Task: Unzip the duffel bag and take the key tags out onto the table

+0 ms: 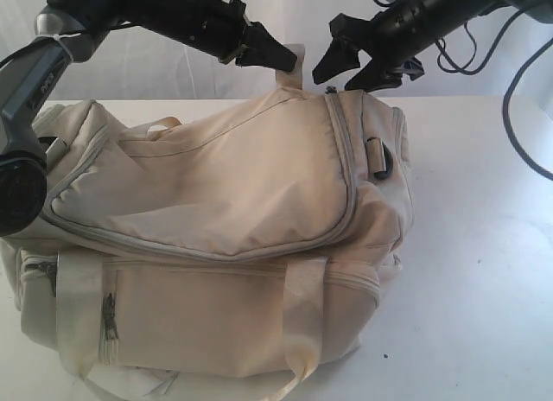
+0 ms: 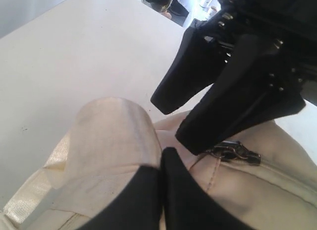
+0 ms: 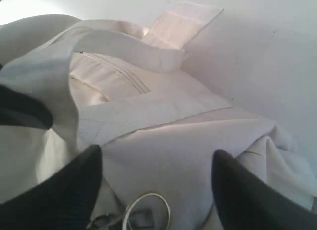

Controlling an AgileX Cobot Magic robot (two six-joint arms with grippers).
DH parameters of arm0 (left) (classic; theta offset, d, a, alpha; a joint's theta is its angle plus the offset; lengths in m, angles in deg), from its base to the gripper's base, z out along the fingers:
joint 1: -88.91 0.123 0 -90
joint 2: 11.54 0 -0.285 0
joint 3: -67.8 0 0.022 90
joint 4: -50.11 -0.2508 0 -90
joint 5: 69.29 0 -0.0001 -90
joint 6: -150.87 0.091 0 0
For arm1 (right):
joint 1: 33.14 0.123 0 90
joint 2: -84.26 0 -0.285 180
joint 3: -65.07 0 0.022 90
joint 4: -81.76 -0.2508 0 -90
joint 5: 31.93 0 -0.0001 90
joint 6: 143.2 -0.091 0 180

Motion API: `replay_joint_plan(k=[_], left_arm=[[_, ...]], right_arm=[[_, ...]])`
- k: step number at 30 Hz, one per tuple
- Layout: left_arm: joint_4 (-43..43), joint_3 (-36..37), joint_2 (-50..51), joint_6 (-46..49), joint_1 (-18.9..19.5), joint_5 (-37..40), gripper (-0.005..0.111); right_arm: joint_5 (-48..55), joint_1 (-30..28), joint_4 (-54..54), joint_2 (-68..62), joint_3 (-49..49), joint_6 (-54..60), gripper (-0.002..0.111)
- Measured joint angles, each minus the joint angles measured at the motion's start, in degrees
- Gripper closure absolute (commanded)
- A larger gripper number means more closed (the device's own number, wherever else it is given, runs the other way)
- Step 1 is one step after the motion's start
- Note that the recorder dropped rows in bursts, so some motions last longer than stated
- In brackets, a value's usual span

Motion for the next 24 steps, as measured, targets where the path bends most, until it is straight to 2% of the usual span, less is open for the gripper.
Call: replay_joint_plan(k=[3,6,8,12,13,24], left_arm=[[0.0,0.0,0.0,0.0,0.0,0.0,0.107],[0.0,0.0,0.0,0.0,0.0,0.0,0.107],[0.0,0.0,0.0,0.0,0.0,0.0,0.107],[-0.2,0.0,0.0,0.2,0.0,0.0,0.107],[-0.2,0.0,0.0,0.3,0.0,0.0,0.107],[-0.2,0.0,0.0,0.2,0.0,0.0,0.107]], right_arm=[[0.0,1.0,2.3,0.0,0.0,-1.2,0.047],[0.0,4.0,10.2,0.2,0.0,-4.1,0.05],[-0.1,5.2,11.2,0.5,-0.1,-5.0,0.063],[-0.2,5.8,11.1,0.9,-0.4,-7.6,0.104],[-0.1,5.8,11.1,1.3,-0.4,-7.7,0.108],[0.2,5.8,14.1,9.6,0.7,-7.7,0.108]])
